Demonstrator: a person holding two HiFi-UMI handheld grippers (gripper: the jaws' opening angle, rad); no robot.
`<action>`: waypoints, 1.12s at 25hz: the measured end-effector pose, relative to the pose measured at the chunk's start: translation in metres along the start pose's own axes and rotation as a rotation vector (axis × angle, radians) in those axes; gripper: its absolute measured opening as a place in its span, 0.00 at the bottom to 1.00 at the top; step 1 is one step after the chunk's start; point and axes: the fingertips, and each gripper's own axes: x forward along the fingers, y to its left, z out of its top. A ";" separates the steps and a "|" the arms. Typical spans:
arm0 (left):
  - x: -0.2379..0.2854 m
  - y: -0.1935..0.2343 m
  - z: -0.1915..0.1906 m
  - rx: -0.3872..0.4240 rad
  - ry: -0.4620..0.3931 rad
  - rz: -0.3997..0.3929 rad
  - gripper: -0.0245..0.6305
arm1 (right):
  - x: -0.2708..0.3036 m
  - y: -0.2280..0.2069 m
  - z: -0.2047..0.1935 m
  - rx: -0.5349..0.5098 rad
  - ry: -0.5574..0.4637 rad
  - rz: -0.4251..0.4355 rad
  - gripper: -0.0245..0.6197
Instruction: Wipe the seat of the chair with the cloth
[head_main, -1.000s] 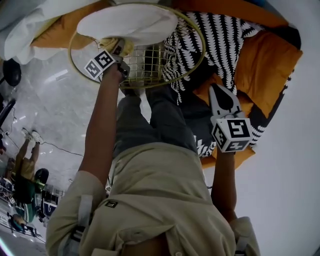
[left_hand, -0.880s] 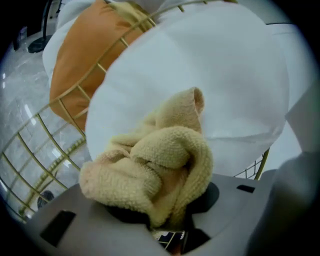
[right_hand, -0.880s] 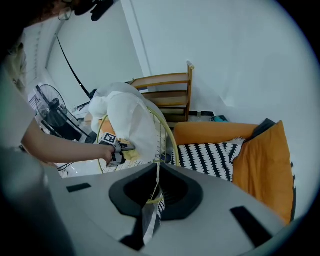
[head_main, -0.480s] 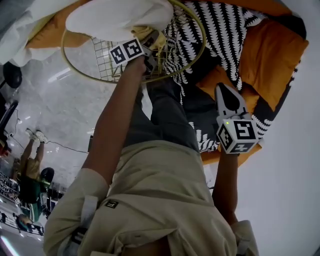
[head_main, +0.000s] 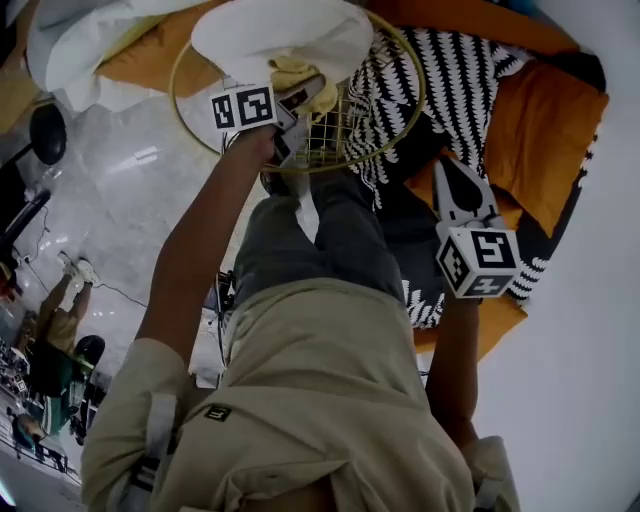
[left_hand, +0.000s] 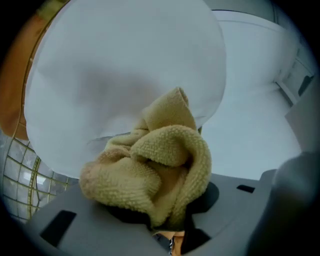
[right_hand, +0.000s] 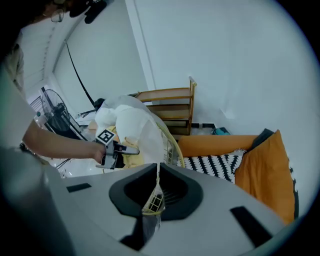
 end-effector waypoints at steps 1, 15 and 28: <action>-0.009 -0.011 -0.004 0.017 0.019 -0.012 0.29 | -0.005 0.005 0.006 -0.006 -0.015 0.004 0.08; -0.188 -0.167 0.030 0.260 -0.162 -0.143 0.29 | -0.077 0.072 0.092 -0.106 -0.264 0.040 0.08; -0.402 -0.299 0.058 0.859 -0.452 0.014 0.29 | -0.173 0.153 0.162 -0.198 -0.493 0.085 0.08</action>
